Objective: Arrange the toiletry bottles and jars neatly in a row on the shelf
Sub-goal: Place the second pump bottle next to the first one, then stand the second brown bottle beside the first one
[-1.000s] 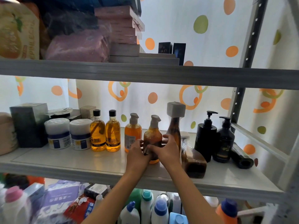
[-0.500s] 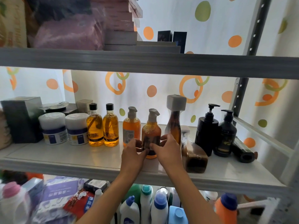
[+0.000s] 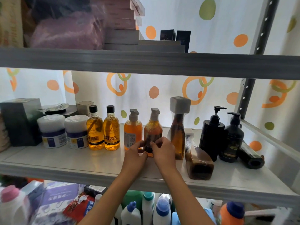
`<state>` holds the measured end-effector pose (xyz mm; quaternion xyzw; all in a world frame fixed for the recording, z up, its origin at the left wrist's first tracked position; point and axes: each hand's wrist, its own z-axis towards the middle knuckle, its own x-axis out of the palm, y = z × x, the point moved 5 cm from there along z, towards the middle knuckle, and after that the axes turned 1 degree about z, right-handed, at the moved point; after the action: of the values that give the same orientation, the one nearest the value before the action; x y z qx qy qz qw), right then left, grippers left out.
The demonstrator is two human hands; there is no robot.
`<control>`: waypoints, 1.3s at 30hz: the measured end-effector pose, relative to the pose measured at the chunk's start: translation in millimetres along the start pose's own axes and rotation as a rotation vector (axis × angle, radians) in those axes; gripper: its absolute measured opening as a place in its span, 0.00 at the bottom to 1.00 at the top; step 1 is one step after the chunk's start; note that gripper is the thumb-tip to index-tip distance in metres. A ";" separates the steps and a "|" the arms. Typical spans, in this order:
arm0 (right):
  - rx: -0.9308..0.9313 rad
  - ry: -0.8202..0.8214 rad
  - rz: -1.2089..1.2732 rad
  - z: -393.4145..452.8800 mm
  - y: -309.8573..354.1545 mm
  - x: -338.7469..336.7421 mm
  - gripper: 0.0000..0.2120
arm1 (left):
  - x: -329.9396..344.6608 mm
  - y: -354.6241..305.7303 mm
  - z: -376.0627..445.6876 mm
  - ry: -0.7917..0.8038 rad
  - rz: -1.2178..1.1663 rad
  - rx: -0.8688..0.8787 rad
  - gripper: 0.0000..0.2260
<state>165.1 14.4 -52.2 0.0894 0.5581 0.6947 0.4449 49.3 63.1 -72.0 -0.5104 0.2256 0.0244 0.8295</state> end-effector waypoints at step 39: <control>-0.100 -0.360 0.296 -28.3 0.6 -146.0 0.05 | 63.0 -92.4 -24.7 0.029 -0.228 0.029 0.08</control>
<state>233.1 -110.0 -7.6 0.2704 0.4155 0.7520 0.4343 122.2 -14.1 -29.3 -0.5210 0.1787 -0.0807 0.8307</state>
